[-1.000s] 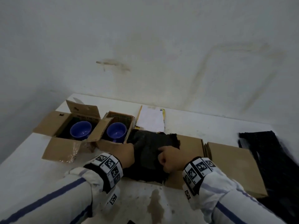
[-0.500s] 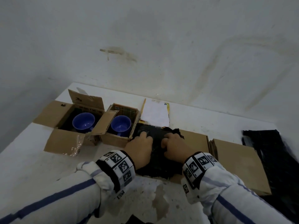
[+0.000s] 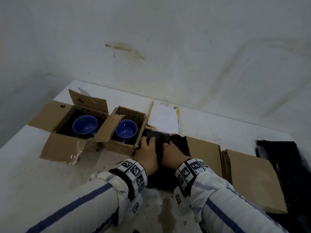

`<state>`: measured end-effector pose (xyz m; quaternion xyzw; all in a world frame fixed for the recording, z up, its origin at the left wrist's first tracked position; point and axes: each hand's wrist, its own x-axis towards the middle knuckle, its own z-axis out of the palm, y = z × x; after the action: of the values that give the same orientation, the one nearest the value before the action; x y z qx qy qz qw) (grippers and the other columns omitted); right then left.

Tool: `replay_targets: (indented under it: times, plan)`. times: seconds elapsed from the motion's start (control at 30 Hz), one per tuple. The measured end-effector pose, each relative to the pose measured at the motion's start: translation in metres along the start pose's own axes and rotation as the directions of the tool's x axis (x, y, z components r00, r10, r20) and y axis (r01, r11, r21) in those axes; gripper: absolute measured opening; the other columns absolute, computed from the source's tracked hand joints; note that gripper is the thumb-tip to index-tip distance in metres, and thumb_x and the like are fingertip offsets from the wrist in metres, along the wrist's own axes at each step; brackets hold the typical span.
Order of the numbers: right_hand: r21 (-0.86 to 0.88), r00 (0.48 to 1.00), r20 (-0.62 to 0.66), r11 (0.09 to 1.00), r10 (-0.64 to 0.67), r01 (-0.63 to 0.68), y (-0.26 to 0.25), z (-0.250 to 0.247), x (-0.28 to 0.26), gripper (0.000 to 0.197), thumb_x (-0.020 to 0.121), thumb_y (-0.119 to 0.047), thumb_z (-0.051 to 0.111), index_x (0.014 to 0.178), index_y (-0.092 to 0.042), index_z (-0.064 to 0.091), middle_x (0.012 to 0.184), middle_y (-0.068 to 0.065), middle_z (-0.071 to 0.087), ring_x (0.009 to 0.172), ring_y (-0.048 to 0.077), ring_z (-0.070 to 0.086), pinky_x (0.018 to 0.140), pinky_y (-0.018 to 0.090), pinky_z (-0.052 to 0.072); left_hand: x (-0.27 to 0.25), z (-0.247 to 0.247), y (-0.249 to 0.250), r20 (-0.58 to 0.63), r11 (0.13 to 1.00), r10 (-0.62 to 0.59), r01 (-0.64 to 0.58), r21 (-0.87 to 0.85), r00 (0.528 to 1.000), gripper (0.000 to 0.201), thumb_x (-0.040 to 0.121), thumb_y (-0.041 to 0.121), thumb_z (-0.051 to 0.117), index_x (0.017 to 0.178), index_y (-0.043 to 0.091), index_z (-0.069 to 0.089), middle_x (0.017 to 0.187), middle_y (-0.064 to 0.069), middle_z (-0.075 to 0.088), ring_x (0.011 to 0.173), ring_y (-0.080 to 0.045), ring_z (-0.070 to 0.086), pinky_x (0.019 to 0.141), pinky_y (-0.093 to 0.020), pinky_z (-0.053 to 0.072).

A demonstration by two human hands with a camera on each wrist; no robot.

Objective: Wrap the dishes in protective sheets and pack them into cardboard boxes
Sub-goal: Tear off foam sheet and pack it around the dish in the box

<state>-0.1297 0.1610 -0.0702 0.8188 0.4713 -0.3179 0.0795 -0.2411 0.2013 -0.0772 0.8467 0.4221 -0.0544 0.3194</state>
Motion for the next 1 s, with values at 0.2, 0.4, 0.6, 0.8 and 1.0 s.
replay_targets:
  times: [0.2,0.4,0.6,0.8,1.0]
  plan:
    - [-0.079,0.999,-0.041,0.996,-0.032,0.028,0.008,-0.01,0.0,0.039,0.091,-0.016,0.048,0.128,-0.006,0.042,0.141,0.02,0.03,0.133,0.036,0.029,0.106,0.04,0.034,-0.002,-0.003,0.003,-0.026,0.981,0.081,-0.075,0.177,0.996,0.047,0.087,0.018,0.055,0.128,0.01,0.033,0.133,-0.013,0.025,0.103,-0.037,0.05,0.088,-0.04,0.04]
    - [-0.125,0.994,-0.105,0.992,-0.007,-0.007,0.013,-0.01,-0.001,0.044,0.092,-0.014,0.048,0.135,-0.01,0.037,0.146,0.019,0.024,0.135,0.037,0.025,0.108,0.044,0.034,0.001,-0.002,0.011,-0.023,0.963,0.047,-0.039,0.268,0.999,0.064,0.091,0.023,0.05,0.143,0.005,0.017,0.145,-0.015,0.012,0.113,-0.039,0.046,0.096,-0.041,0.038]
    - [-0.022,0.997,-0.005,0.997,-0.079,0.079,0.013,-0.012,0.008,0.045,0.088,-0.01,0.055,0.13,-0.009,0.039,0.139,0.02,0.03,0.129,0.037,0.035,0.105,0.042,0.038,0.015,-0.008,0.009,0.124,0.971,-0.062,0.031,0.237,0.99,0.078,0.09,0.026,0.054,0.147,0.0,0.006,0.147,-0.013,0.011,0.127,-0.039,0.033,0.105,-0.044,0.035]
    - [-0.179,0.963,-0.271,0.983,-0.002,-0.048,0.022,-0.018,-0.002,0.035,0.09,-0.019,0.048,0.123,-0.007,0.046,0.129,0.017,0.041,0.121,0.035,0.038,0.099,0.04,0.04,0.014,-0.012,0.009,0.098,0.975,-0.101,0.08,0.205,0.99,0.077,0.088,0.025,0.06,0.145,0.0,0.014,0.148,-0.013,0.015,0.129,-0.035,0.036,0.105,-0.04,0.034]
    - [-0.182,0.988,-0.148,0.98,0.054,-0.081,0.005,-0.002,-0.003,0.041,0.096,-0.016,0.041,0.135,-0.003,0.039,0.15,0.022,0.019,0.136,0.037,0.023,0.106,0.043,0.034,0.014,-0.009,0.003,0.153,0.96,-0.063,0.018,0.279,0.986,0.065,0.089,0.032,0.05,0.139,-0.004,0.031,0.145,-0.021,0.021,0.133,-0.036,0.027,0.108,-0.039,0.032]
